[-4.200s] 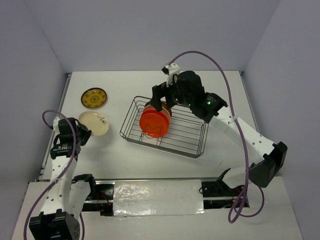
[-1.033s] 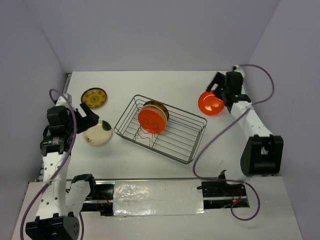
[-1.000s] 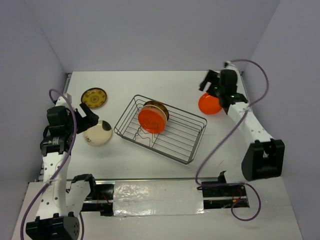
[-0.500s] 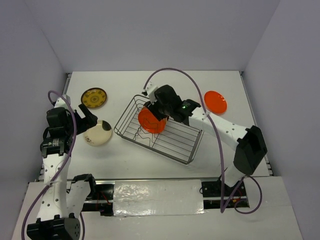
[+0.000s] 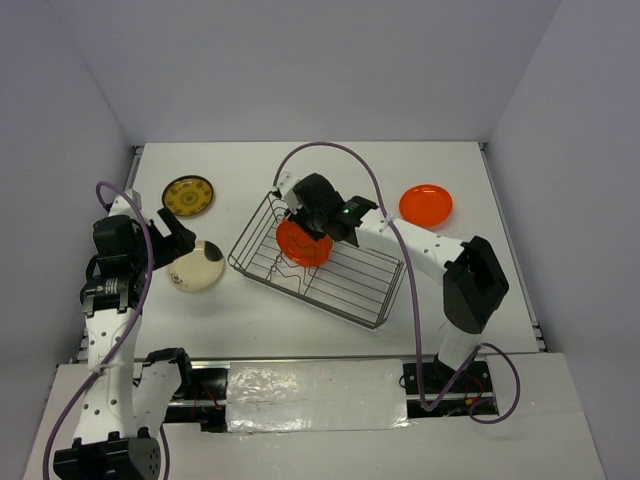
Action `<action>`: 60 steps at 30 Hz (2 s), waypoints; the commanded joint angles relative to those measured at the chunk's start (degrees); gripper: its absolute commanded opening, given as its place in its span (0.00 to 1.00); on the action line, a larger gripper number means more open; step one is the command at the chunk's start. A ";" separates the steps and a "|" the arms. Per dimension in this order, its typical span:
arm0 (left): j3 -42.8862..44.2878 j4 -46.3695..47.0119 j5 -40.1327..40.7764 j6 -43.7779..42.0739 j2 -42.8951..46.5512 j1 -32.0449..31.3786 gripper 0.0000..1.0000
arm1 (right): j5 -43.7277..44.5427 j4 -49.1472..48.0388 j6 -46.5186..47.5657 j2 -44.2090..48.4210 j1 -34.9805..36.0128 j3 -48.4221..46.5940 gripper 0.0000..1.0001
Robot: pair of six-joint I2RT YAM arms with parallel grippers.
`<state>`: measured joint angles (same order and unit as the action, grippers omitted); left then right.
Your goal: Unload the plates from the dish rack
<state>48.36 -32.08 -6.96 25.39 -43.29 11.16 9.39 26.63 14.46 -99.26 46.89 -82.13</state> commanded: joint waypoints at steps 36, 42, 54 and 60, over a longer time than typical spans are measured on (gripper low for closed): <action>-0.28 2.28 -1.39 -1.13 0.22 -0.35 0.99 | -24.76 -26.09 -61.89 18.42 -62.86 13.47 0.00; -0.37 2.46 -1.56 -1.22 0.66 -0.35 1.00 | -27.13 -34.70 -65.87 8.40 -68.68 19.63 0.00; -0.37 2.46 -2.00 -1.22 0.31 -0.35 0.99 | -28.12 -36.92 -62.20 -2.16 -68.69 24.03 0.01; -0.46 2.46 -1.74 -1.13 0.40 -0.35 0.99 | -27.14 -31.21 -57.62 -3.91 -68.16 22.54 0.08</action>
<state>48.36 -31.86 -7.79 25.39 -43.31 11.05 -18.09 -5.63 -46.48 -101.91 -21.74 -57.47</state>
